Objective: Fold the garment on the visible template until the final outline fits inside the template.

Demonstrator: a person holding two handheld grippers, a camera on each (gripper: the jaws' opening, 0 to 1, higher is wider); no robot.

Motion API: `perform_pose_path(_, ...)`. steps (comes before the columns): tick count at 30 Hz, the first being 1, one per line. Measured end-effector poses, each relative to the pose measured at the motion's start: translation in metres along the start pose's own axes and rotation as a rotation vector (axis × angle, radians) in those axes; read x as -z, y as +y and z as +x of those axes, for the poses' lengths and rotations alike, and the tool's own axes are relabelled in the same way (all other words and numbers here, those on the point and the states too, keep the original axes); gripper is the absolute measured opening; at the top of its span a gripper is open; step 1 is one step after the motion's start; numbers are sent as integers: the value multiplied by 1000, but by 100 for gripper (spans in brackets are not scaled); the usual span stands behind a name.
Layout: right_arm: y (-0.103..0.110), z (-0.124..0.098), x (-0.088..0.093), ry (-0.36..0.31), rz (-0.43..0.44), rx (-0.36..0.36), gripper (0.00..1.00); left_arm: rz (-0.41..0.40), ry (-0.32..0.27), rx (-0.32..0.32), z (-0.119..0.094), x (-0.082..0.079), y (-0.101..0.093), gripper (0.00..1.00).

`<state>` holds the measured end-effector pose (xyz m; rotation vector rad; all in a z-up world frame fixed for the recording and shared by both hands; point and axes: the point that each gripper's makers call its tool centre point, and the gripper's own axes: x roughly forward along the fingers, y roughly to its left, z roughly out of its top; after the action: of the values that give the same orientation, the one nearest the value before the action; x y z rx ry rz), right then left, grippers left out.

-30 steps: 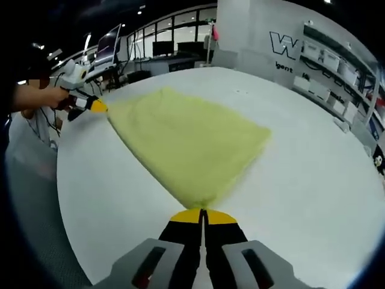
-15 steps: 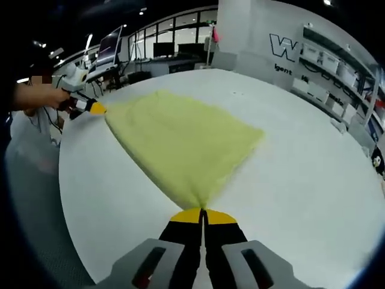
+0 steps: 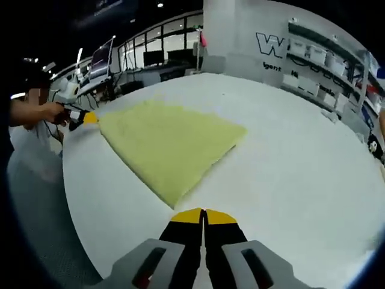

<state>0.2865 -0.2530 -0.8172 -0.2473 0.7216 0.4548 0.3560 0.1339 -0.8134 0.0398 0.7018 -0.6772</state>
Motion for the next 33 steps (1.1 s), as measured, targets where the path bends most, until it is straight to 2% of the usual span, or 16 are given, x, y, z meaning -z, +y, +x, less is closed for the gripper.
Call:
perform_pose_path(4,6,1,-1,-6,15,-15,0,-26,11,39,3,4,-10,3)
perform_pose_path(12,23,9,-3,-13,1,-67,0,-18,23,32,2,8,-7,4)
perform_pose_path(15,25,11,-3,-10,3,-80,7,-18,27,28,1,9,-5,5)
perform_pose_path(23,31,24,-7,-17,47,-131,16,-32,20,6,-4,9,3,13)
perform_pose_path(28,35,30,-8,-13,56,-146,10,-48,14,-9,-10,9,10,15)
perform_pose_path(33,36,31,-8,-10,51,-142,0,-25,29,33,-5,11,1,15)
